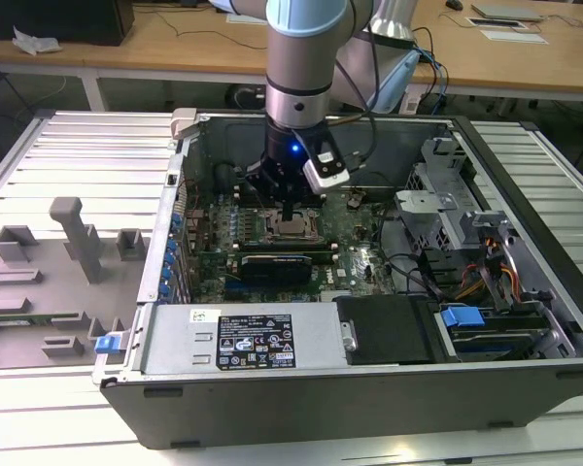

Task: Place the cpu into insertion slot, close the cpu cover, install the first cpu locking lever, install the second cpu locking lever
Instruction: 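Close the cpu cover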

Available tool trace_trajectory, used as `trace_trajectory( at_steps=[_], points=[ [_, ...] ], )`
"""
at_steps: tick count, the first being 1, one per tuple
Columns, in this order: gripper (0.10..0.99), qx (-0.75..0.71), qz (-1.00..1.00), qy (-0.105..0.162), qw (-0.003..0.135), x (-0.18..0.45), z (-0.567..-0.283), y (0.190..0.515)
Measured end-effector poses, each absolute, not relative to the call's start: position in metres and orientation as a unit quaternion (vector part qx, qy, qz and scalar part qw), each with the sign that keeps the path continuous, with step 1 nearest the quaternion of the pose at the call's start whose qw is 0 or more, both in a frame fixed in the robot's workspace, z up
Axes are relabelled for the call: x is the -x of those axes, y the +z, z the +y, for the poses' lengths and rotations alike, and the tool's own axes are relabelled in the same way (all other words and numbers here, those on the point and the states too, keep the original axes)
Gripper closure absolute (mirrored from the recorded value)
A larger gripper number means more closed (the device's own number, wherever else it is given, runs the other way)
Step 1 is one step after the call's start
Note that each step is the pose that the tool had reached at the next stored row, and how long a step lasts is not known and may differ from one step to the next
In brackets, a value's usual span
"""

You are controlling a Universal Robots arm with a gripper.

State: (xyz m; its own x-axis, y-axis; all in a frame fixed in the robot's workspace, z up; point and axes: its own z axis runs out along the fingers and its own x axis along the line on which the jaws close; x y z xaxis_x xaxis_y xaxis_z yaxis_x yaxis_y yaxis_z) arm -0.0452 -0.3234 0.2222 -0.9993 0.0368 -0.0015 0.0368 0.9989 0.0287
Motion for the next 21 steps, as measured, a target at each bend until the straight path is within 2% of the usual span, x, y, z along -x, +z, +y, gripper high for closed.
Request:
trace_trajectory(
  at_steps=[21],
  points=[
    [0.980, 0.016, 1.000, 0.012, 0.001, 0.062, -0.325, 0.214]
  ],
)
